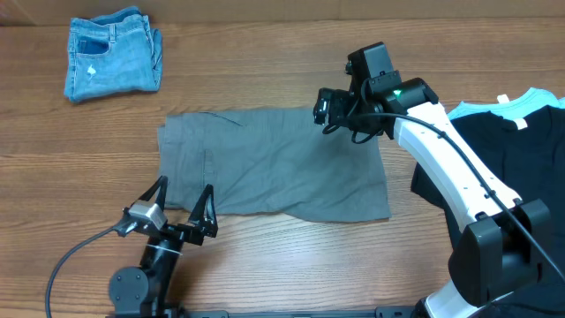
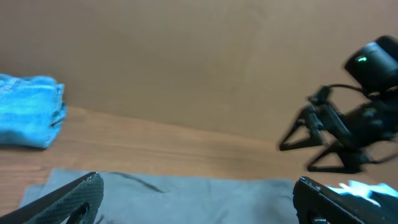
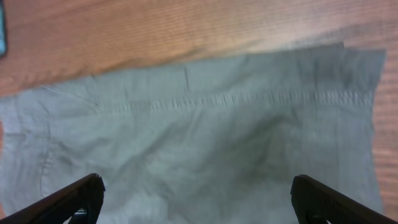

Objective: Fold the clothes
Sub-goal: 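Release the pants and raise the right gripper above them, then grasp the left and right ends of the grey pants with both grippers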

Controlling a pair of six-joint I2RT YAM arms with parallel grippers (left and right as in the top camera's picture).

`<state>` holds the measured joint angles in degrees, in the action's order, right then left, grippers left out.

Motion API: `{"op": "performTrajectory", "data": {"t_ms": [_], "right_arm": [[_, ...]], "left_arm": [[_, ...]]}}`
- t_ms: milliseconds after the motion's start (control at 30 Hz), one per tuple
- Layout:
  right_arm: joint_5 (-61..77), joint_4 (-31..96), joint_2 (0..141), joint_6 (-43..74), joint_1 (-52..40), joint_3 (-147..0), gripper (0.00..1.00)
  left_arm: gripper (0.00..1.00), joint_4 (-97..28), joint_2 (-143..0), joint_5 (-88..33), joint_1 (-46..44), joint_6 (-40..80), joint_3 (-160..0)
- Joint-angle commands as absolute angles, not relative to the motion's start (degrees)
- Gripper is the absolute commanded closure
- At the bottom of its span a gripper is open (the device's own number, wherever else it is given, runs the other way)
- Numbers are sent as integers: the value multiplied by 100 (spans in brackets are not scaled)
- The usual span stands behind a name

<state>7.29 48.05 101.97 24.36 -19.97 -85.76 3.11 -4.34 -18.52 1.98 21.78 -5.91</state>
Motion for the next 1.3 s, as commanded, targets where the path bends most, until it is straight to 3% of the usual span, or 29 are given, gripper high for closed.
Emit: {"op": "performTrajectory", "data": {"t_ms": [0,233,333,433,500,600,700,867,933,1067,1100,1200,1267], "right_arm": [[762,4615,10182,2449,-2012,-8565,0],[764,4729,10184,2447,-2012,-8565,0],[764,5002,10184,2447,-1994,-8565,0],[788,5446,10184,2449,-1951,-8565,25],[913,5704,10184,2449,-1953,-8549,48],[1020,6016,10197,2447,-1981,-8549,69],[993,6243,10232,2425,-1997,-8545,80],[996,6329,10318,2447,-1935,-8525,81],[991,6259,10361,2515,-1935,-8429,83],[849,6020,10388,2648,-1925,-7994,87],[770,5988,10388,2762,-1909,-7894,89],[696,5898,10390,2923,-1815,-7629,91],[698,5817,10392,2928,-1743,-7498,93]], "left_arm": [[0,-47,-1192,-2322,222,1839,-1765],[0,-3148,-4462,-2512,222,593,-5004],[0,-3623,-5319,-2552,222,622,-5555],[0,-3671,-6226,-2571,222,633,-5717],[0,-3669,-6825,-2624,222,644,-5717],[0,-3704,-7634,-2661,222,744,-5717],[0,-3701,-8324,-2663,222,952,-5717],[0,-3675,-9072,-2655,222,919,-5717],[10,-3684,-9253,-2482,224,969,-5717],[38,-3765,-9526,-1984,222,1302,-5717],[49,-3782,-9574,-1841,222,1396,-5717],[93,-3839,-9730,-1328,224,1667,-5717],[96,-3865,-9837,-1155,224,1697,-5717]]}}
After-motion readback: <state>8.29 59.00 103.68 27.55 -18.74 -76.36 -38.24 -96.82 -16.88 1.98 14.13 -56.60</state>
